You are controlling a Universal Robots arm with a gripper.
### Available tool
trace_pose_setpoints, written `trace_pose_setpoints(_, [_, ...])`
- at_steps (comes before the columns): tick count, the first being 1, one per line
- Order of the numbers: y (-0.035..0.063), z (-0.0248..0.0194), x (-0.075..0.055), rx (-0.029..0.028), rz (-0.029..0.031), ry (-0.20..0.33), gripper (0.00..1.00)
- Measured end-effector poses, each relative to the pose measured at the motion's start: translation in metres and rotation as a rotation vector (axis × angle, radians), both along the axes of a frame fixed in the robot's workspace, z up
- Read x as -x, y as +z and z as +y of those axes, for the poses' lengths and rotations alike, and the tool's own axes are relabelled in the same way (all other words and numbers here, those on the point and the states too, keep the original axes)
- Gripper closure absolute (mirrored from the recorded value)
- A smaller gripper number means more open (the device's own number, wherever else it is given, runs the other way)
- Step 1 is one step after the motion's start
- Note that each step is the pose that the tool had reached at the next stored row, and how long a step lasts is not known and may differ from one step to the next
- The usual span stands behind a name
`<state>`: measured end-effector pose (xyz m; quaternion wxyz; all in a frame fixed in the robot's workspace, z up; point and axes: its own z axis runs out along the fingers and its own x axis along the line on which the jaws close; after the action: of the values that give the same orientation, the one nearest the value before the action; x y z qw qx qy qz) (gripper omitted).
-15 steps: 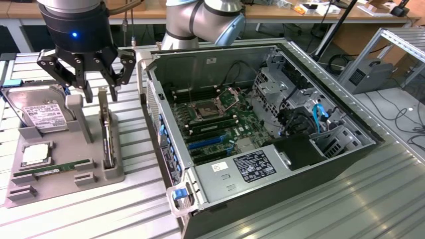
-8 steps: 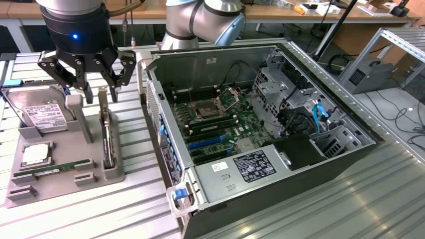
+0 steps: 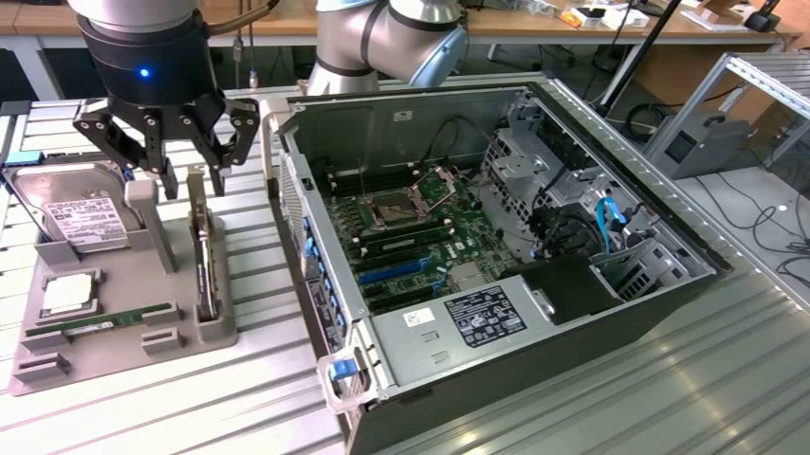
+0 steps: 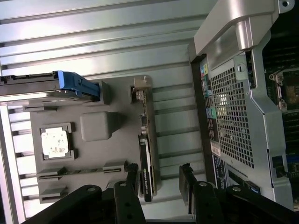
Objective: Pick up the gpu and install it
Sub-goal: 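Pick up the gpu and move the gpu toward the slot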
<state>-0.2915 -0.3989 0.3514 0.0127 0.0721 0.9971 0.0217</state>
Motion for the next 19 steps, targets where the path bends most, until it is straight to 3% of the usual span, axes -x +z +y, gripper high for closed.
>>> trace_pose_setpoints(19, [-0.0068,0.0000,0.0000,0.0000,0.0000,0.000,0.52])
